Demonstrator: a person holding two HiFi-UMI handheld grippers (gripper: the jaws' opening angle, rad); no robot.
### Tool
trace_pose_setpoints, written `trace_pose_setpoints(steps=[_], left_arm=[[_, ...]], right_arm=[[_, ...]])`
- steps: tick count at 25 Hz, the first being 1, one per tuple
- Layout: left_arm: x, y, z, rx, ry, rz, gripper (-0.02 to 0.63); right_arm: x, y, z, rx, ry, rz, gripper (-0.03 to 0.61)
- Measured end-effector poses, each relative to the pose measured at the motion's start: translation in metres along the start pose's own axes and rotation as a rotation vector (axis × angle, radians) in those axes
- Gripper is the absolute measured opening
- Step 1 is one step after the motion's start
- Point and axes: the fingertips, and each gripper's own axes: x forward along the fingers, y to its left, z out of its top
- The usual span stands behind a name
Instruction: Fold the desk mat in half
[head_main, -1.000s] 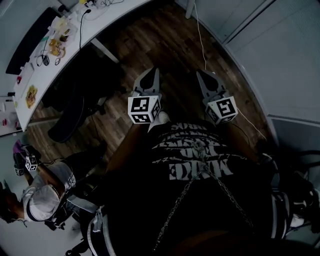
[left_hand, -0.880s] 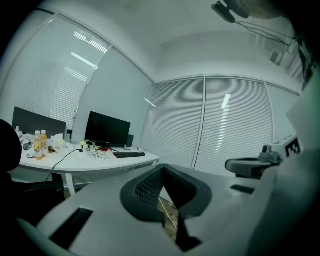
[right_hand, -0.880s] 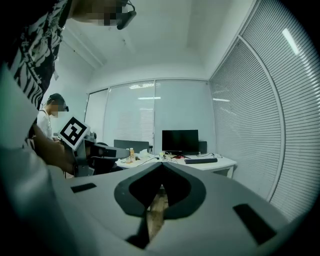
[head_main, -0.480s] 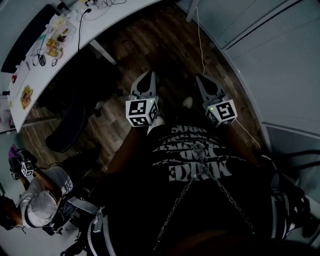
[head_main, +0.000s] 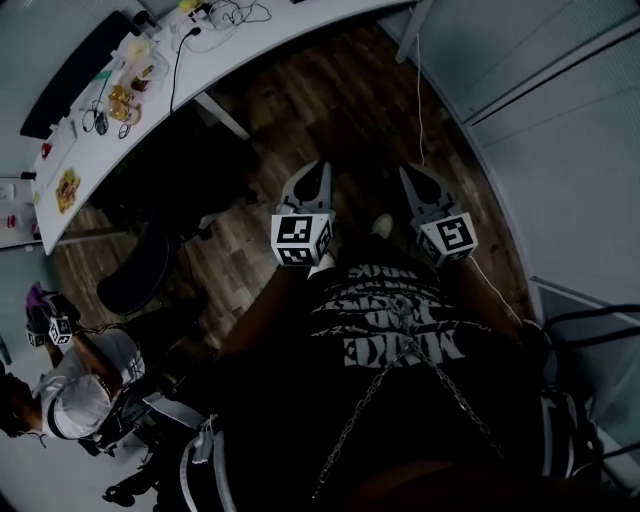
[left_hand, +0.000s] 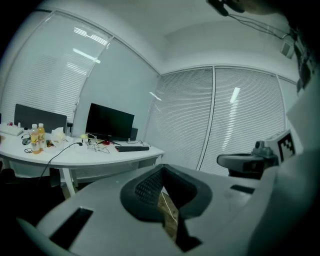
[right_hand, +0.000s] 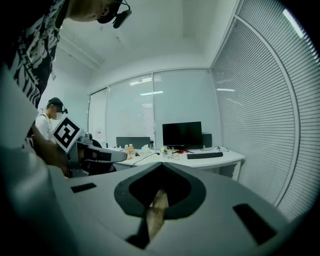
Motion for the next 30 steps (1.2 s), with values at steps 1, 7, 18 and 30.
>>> trace_pose_setpoints(steps=[1,7,18,30], left_arm=[[0.007,-0.001,-0.003,-0.009,0.007,0.0,0.006],[0.041,0.001,-0.005,-0.031,0.027,0.022,0.006],[0.13,-0.043,0.025,0.031,0.037,0.069,0.006],[0.148,-0.063,0.031,-0.003,0.025,0.051,0.006]], right_arm=[[0.005,-0.006,-0.002,0.004,0.01,0.006,-0.002],[0.02,-0.039,-0.005,0.052,0.047,0.002,-0.002],[0.029,-0.148,-0.002,0.096,0.04,0.027,-0.001],[0.029,-0.163,0.0,0.061,0.021,0.069,-0.002]])
